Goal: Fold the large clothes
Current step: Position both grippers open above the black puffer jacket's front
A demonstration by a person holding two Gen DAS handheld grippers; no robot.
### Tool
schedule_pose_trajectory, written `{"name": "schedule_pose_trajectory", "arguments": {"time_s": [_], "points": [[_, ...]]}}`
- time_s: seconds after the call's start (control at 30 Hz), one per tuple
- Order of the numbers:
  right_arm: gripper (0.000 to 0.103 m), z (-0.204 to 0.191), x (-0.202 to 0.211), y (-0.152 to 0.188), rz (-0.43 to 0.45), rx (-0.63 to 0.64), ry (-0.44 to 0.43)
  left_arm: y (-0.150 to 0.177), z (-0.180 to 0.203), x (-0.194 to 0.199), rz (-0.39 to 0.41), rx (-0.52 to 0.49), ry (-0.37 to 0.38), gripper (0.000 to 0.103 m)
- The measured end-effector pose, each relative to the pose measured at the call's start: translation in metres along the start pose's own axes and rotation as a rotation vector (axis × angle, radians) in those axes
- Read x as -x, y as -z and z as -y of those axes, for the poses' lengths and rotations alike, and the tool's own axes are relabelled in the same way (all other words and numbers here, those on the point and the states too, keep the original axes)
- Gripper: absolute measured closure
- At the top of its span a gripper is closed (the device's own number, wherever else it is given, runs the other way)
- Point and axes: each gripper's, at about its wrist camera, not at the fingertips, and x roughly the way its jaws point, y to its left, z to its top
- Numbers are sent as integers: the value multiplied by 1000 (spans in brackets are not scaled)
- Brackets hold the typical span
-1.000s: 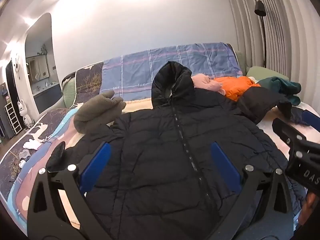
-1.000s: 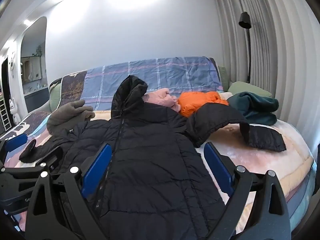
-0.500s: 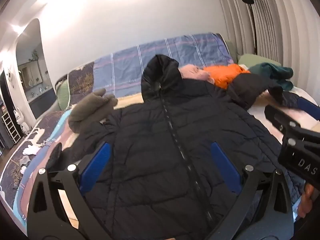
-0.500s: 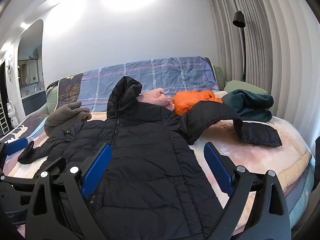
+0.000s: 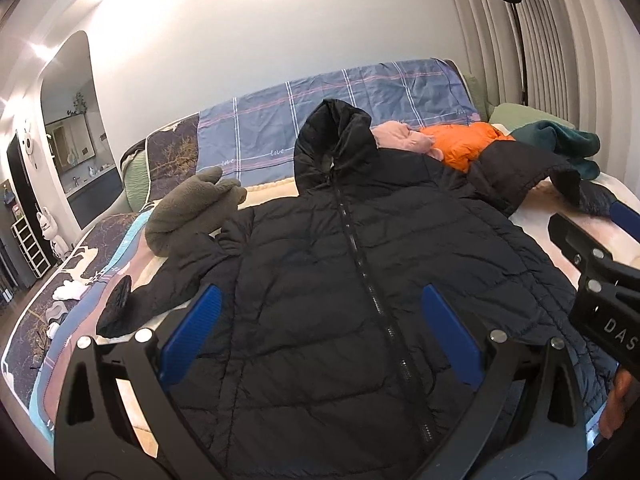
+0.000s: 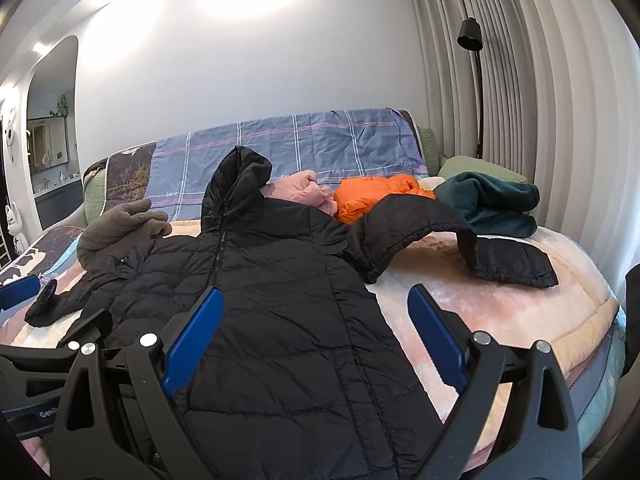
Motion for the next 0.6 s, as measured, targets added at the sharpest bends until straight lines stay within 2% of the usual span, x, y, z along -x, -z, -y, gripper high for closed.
{"name": "schedule_pose_trajectory", "arguments": {"time_s": [0.17,0.4,0.6], "points": [[9,-8,-4,-1,-10,29,3,2,-9,-3,-20,25,0,2],[9,-23,-9,-4,-26,53,-31,8,-31,-21,-106,105,-6,2],[9,-40,-15,-5,-32,89,-47,12,-51,-27,-107,154,-27,2]]}}
